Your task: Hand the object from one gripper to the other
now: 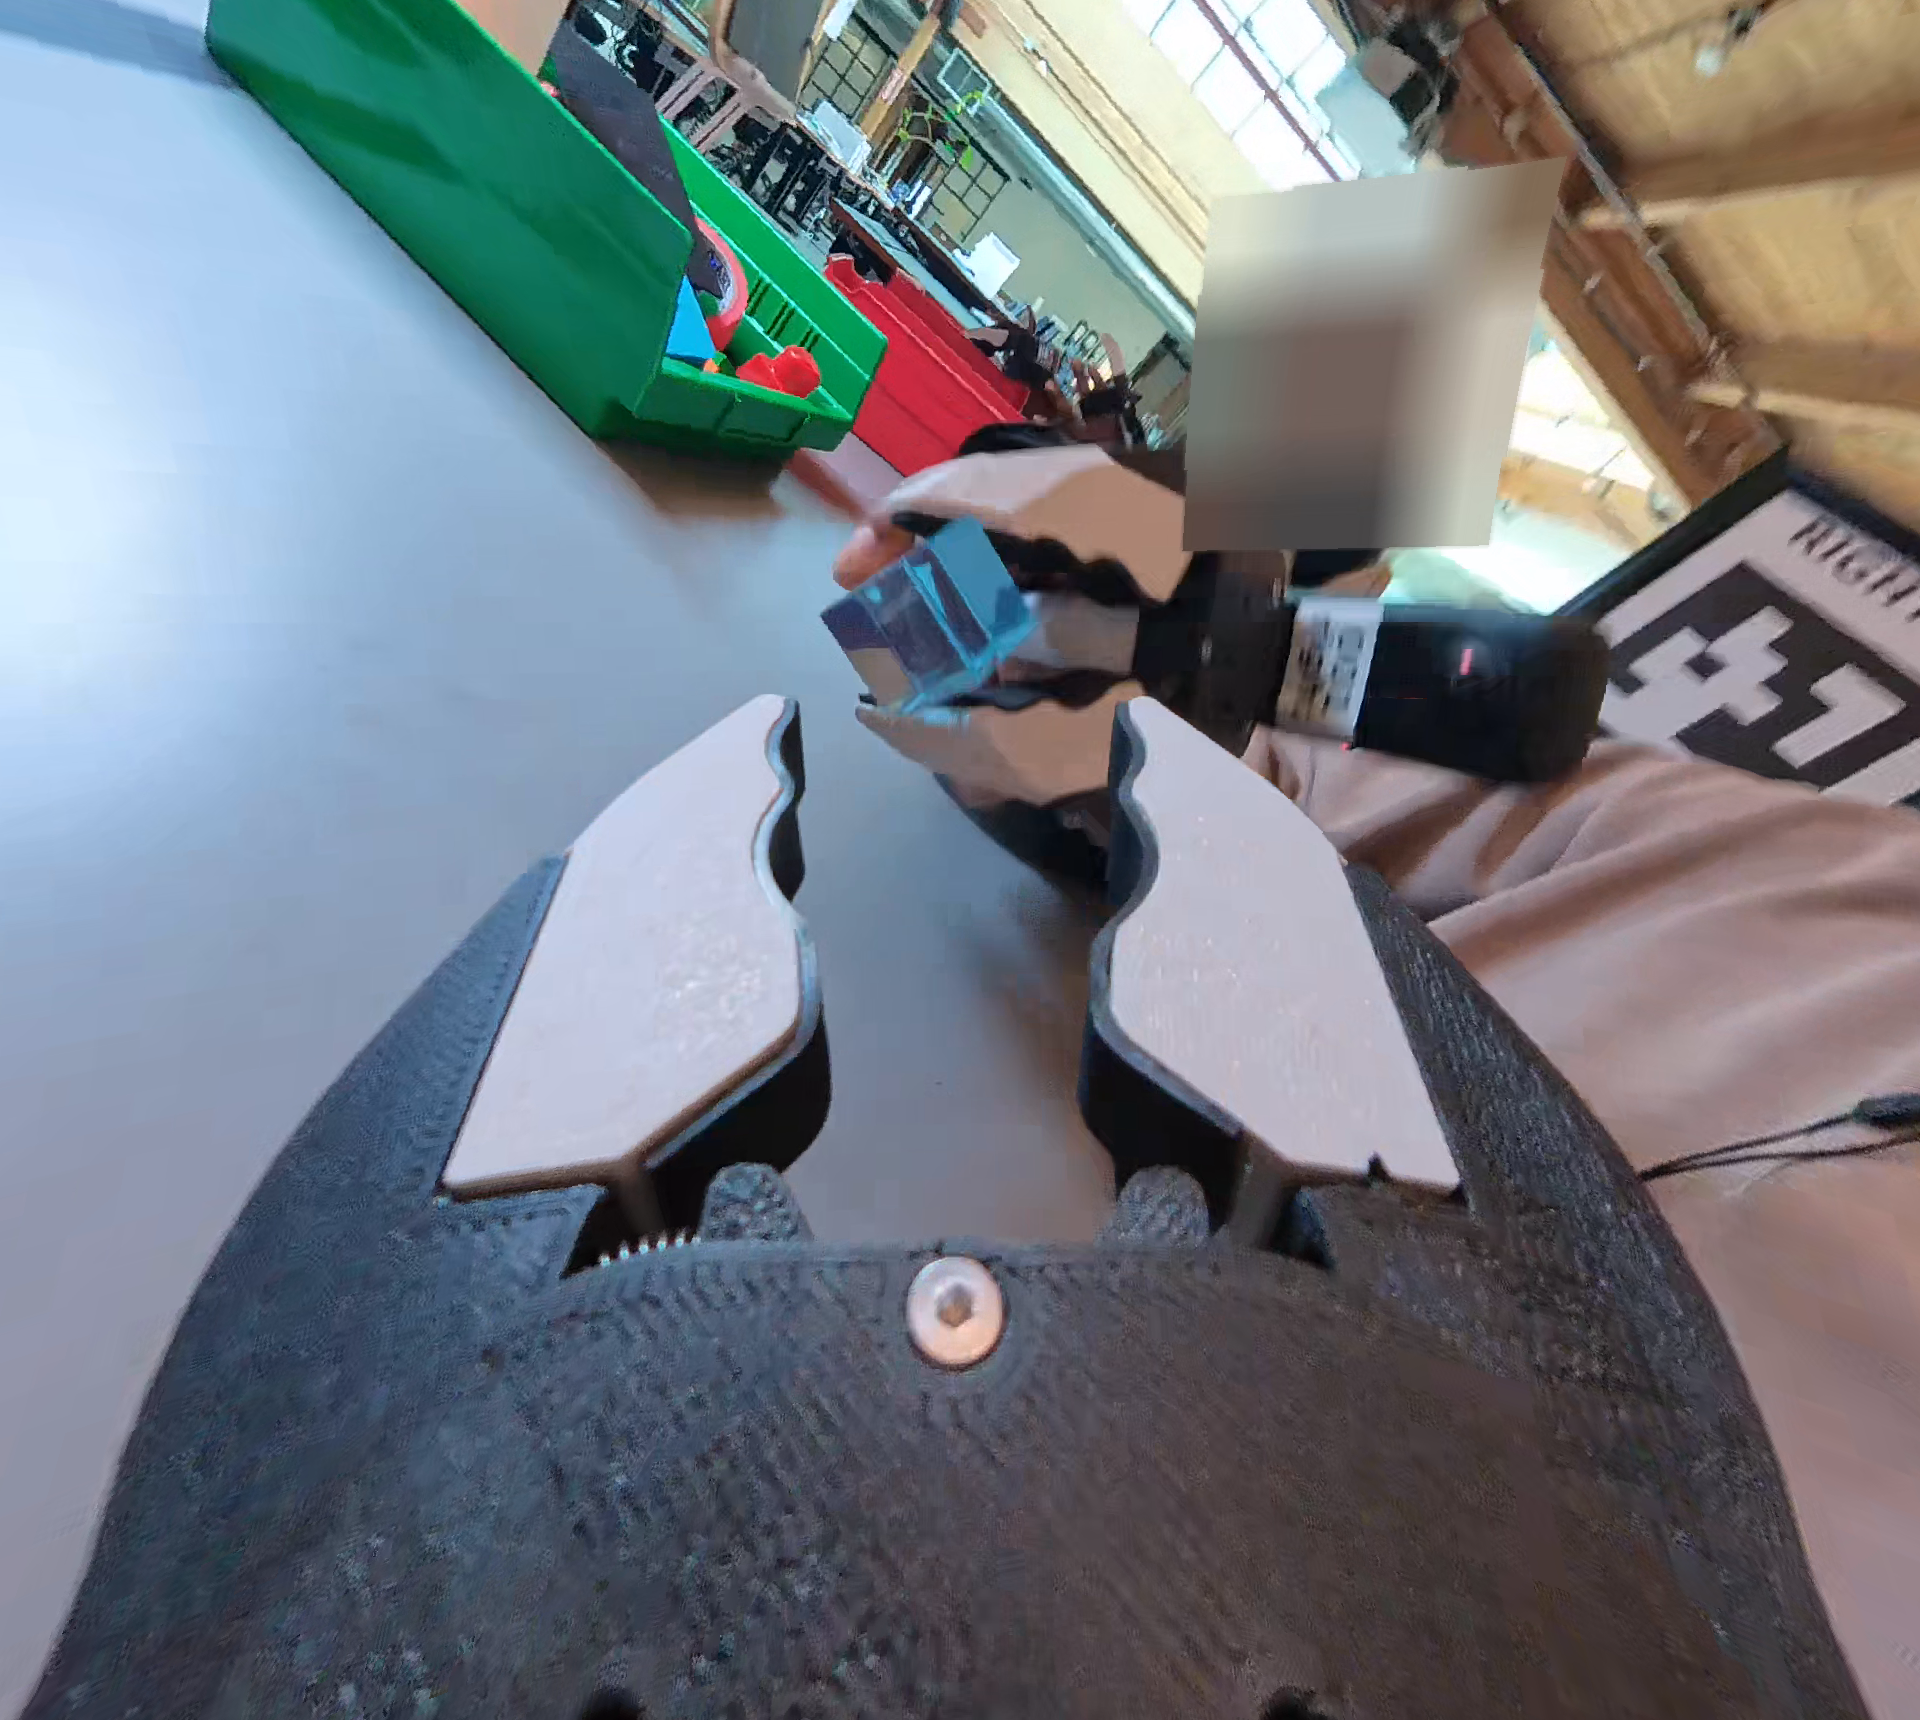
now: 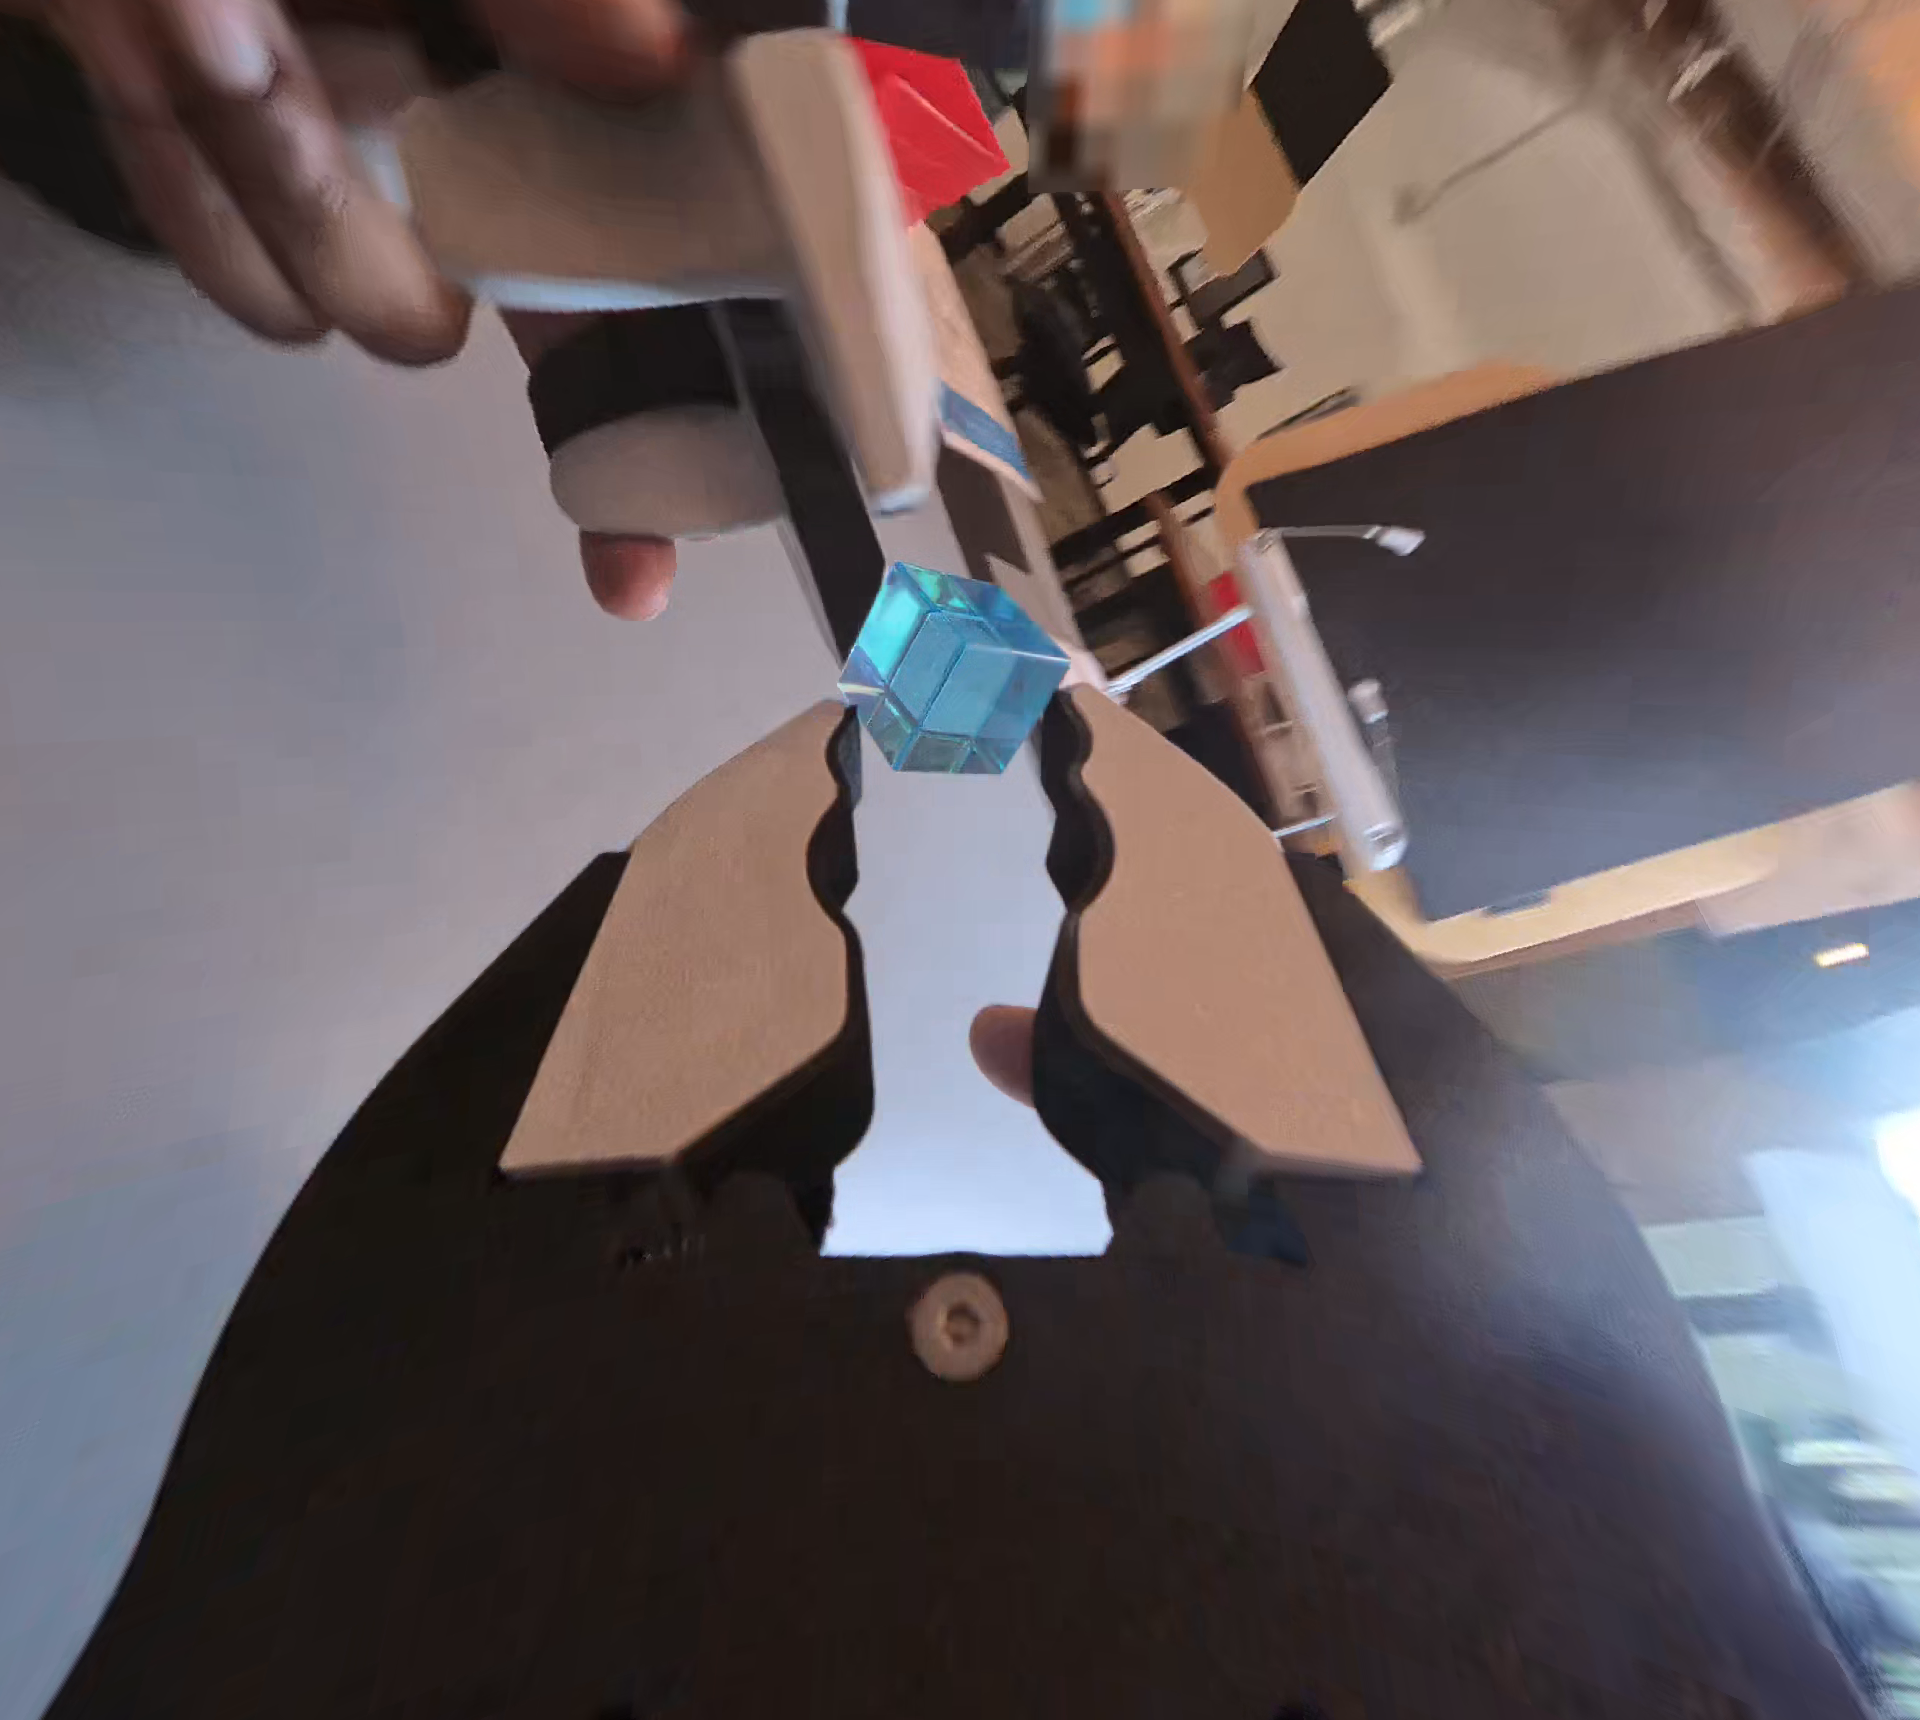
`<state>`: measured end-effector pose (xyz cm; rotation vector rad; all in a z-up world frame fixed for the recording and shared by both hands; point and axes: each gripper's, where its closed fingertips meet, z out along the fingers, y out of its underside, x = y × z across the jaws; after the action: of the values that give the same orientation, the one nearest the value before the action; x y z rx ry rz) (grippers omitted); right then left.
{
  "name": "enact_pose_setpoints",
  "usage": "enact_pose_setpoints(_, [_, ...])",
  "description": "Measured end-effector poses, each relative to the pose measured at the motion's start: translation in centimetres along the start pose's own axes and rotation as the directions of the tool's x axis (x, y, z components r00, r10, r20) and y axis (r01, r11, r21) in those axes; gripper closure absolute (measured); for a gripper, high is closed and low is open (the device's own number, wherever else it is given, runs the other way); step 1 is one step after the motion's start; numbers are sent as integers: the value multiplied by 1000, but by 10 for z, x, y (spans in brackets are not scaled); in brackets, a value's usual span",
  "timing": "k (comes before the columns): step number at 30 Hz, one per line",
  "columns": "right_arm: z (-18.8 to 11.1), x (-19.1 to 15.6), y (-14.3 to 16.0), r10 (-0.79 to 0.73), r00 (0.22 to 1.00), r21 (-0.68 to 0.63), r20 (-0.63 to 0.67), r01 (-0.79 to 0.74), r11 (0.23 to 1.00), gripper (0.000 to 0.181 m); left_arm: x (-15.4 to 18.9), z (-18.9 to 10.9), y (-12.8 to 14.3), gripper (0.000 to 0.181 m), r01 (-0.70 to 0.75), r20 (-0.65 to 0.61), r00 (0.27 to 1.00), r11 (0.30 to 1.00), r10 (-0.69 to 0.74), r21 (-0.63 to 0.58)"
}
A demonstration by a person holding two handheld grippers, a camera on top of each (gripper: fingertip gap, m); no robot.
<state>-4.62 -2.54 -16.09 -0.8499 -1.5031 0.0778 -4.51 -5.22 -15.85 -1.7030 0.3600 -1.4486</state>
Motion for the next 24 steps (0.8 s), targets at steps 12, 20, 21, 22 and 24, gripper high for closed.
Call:
enact_pose_setpoints(12, [2, -16, -13, 9, 998, 144, 58, -18, 989, 151, 2, -3, 7, 147, 19, -44, 999, 998, -22, -63])
enact_pose_setpoints(20, [-26, -8, -45, 644, -79, -214, 761, -968, 134, 141, 36, -16, -12, 147, -645, -14, 762, 762, 647, 60])
enact_pose_setpoints(21, [-27, -7, -46, 606, -201, -279, 769, -960, 36, 141, 41, -16, -8, 147, -716, -5, 697, 696, 717, 60])
enact_pose_setpoints(22, [-27, -9, -49, 564, -296, -338, 771, -941, -31, 140, 46, -14, -4, 147, -773, -2, 633, 632, 775, 58])
enact_pose_setpoints(24, [-32, -12, -58, 466, -426, -428, 776, -897, -107, 139, 52, -10, 4, 147, -849, 9, 527, 526, 850, 50])
